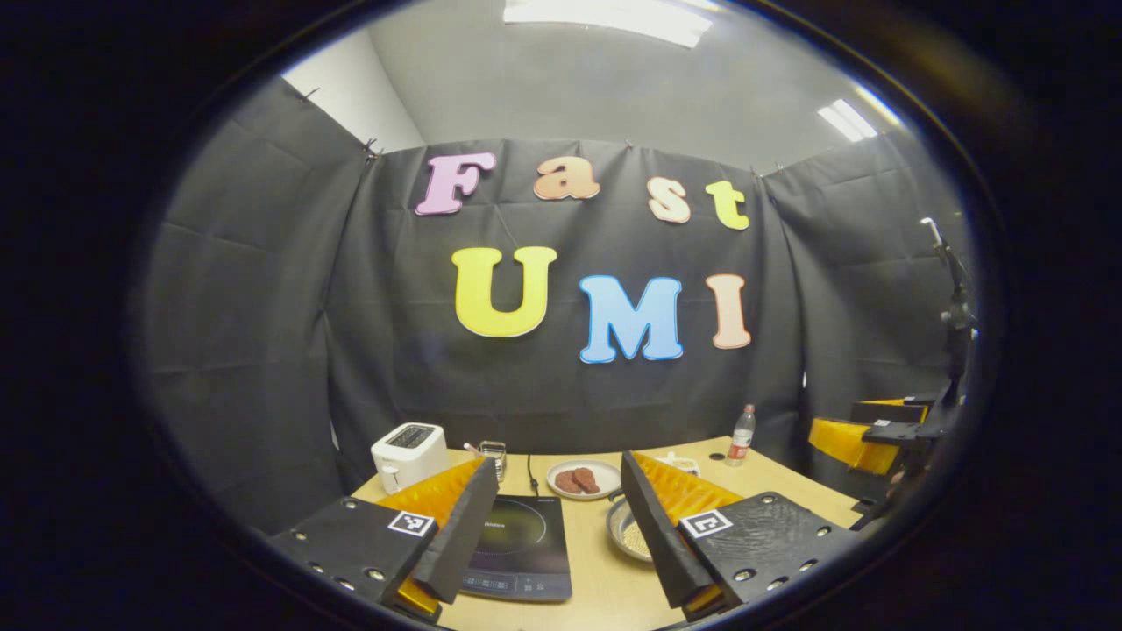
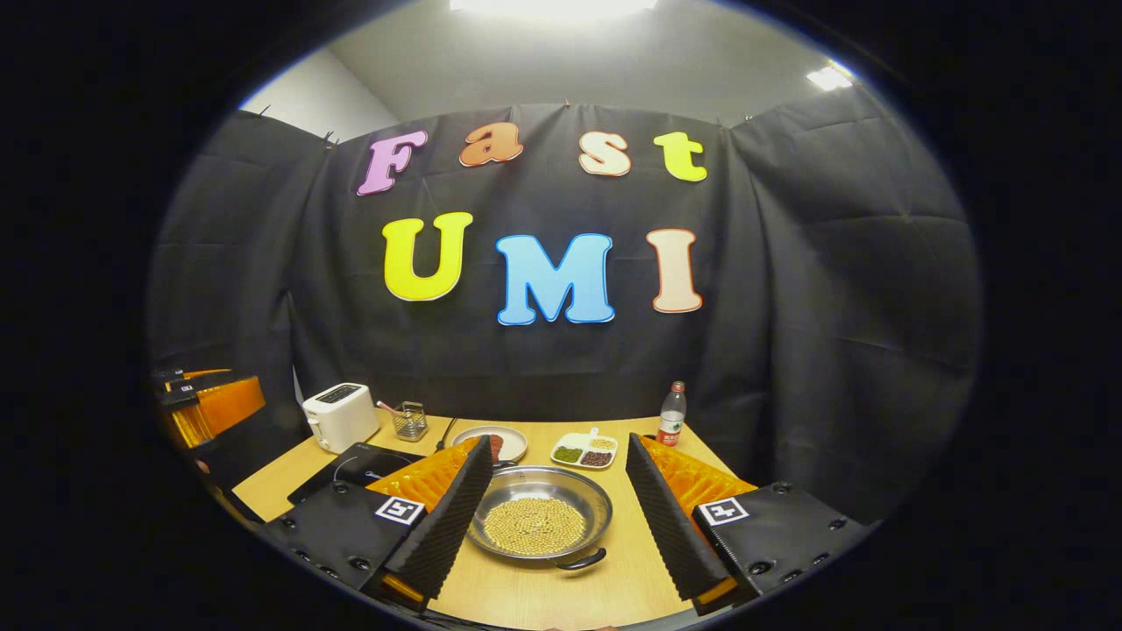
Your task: First push the handle of the pot to place it horizontally, then grasp the pot with both hands and set it on the induction cooktop.
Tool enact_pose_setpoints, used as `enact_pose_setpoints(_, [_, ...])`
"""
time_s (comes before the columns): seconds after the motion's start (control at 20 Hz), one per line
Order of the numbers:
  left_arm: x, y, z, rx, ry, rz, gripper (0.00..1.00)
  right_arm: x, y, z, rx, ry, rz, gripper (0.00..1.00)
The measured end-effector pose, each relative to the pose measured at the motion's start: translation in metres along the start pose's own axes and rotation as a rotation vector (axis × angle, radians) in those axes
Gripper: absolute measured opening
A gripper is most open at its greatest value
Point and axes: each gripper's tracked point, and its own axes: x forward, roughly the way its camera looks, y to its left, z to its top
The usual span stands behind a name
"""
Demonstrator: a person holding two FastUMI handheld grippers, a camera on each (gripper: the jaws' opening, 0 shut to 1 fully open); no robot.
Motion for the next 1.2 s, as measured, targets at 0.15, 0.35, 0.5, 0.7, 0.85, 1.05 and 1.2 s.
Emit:
enact_pose_setpoints(0.15, [0.001, 0.008, -0.009, -0.027, 0.014, 0.011, 0.84, 0.032, 0.02, 0.005, -0.023, 0.061, 0.061, 0.98])
enact_pose_setpoints(0.35, [0.001, 0.026, -0.016, -0.053, 0.03, 0.041, 0.86, 0.05, 0.033, -0.006, -0.075, 0.174, 0.121, 0.94])
enact_pose_setpoints(0.5, [-0.005, 0.045, -0.02, -0.061, 0.042, 0.069, 0.84, 0.064, 0.043, -0.03, -0.102, 0.29, 0.156, 0.82])
enact_pose_setpoints(0.7, [-0.012, 0.066, -0.031, -0.069, 0.075, 0.104, 0.84, 0.078, 0.056, -0.062, -0.12, 0.426, 0.194, 0.48])
enact_pose_setpoints(0.85, [-0.014, 0.072, -0.05, -0.085, 0.123, 0.112, 0.84, 0.081, 0.048, -0.085, -0.154, 0.493, 0.179, 0.17])
enact_pose_setpoints(1.05, [-0.011, 0.072, -0.064, -0.091, 0.18, 0.137, 0.84, 0.079, 0.049, -0.117, -0.144, 0.588, 0.237, 0.04])
enact_pose_setpoints(1.2, [-0.009, 0.066, -0.066, -0.081, 0.193, 0.158, 0.83, 0.074, 0.057, -0.146, -0.083, 0.663, 0.313, 0.02])
